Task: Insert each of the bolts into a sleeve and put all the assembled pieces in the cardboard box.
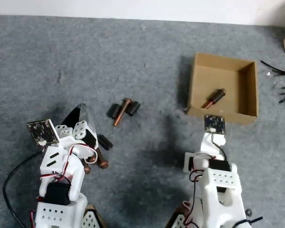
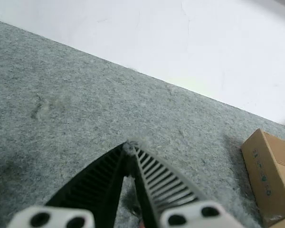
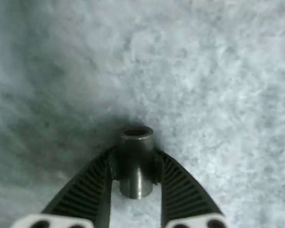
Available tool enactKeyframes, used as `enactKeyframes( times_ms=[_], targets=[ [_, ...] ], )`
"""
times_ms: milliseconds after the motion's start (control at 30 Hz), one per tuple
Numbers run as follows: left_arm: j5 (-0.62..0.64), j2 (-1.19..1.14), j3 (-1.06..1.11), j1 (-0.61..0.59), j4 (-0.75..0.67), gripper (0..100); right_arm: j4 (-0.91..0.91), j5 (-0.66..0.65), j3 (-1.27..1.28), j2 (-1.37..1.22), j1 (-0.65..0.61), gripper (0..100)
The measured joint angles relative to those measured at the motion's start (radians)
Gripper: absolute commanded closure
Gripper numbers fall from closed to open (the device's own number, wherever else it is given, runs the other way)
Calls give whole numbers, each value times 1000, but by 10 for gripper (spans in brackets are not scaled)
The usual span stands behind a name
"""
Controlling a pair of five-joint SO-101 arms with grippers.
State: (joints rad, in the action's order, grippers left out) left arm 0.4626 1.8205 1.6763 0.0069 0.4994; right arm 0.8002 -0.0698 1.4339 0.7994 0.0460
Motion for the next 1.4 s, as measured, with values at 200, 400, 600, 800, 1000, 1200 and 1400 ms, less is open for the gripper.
enactKeyframes(
  times_ms=[200, 400, 600, 800, 1000, 1200, 1400],
  targets=[
    [0, 0, 0, 0, 0, 986, 15, -32, 0, 0, 37, 994],
    [0, 0, 0, 0, 0, 986, 29, -32, -5, 0, 40, 994],
    [0, 0, 0, 0, 0, 986, 68, -11, -117, -14, 51, 994],
    [0, 0, 0, 0, 0, 986, 69, 5, -207, -12, 58, 994],
    [0, 0, 0, 0, 0, 986, 69, 5, -147, -14, 127, 994],
    [0, 0, 0, 0, 0, 986, 69, -57, -80, -12, 319, 994],
    [0, 0, 0, 0, 0, 986, 64, -284, -46, 0, 494, 994]
  ],
)
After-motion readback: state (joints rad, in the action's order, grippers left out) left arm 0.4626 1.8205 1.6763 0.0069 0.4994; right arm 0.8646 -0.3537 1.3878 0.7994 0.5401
